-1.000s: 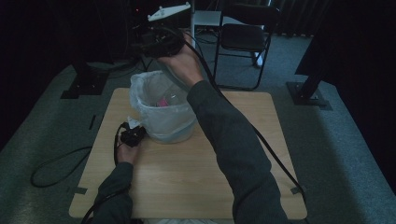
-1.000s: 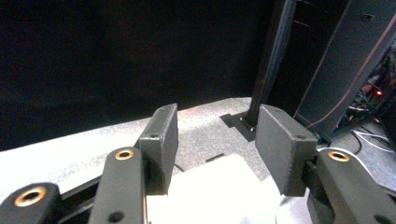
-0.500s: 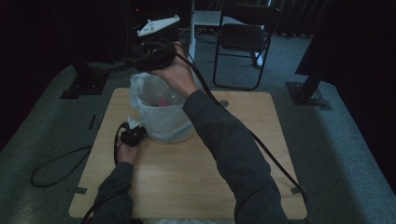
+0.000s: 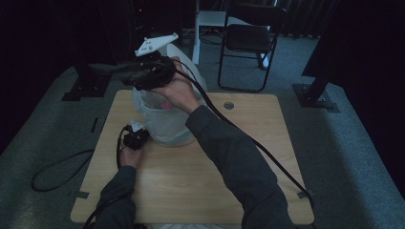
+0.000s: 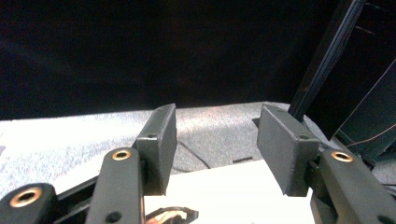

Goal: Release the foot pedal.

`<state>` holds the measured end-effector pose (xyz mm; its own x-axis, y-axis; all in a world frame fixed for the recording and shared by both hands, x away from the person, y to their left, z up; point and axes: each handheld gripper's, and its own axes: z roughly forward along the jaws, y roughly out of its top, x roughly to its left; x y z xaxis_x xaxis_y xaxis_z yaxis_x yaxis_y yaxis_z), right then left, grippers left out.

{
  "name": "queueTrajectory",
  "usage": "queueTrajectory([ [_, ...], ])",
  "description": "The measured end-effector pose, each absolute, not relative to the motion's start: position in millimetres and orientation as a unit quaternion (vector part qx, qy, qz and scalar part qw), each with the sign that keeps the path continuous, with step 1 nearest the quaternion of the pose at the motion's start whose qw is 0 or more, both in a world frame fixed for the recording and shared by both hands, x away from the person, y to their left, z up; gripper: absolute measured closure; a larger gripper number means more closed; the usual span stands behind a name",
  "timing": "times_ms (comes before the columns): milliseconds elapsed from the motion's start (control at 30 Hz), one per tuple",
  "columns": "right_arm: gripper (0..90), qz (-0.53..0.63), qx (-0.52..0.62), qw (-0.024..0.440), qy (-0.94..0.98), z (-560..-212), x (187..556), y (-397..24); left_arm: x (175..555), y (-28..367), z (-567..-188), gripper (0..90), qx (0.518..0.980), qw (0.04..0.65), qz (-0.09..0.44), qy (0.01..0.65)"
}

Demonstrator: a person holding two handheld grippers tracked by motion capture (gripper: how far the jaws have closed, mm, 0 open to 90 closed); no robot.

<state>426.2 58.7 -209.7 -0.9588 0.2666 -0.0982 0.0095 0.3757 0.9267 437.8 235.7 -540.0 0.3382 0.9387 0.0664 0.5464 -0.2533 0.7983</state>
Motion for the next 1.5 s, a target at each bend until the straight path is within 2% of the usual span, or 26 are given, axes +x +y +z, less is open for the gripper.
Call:
queueTrajectory([
  [367, 46.5, 0.549, 0.061, 0.107, 0.827, -227, 410, 63, 438, 236, -540, 90.0, 0.741, 0.346, 0.282, 0.501],
  [800, 46.1, 0.543, 0.033, 0.095, 0.834, -264, 385, 67, 437, 235, -540, 90.0, 0.741, 0.345, 0.285, 0.500],
  [1500, 45.5, 0.504, 0.067, 0.077, 0.858, -362, 375, 32, 439, 240, -540, 87.5, 0.735, 0.358, 0.267, 0.511],
])
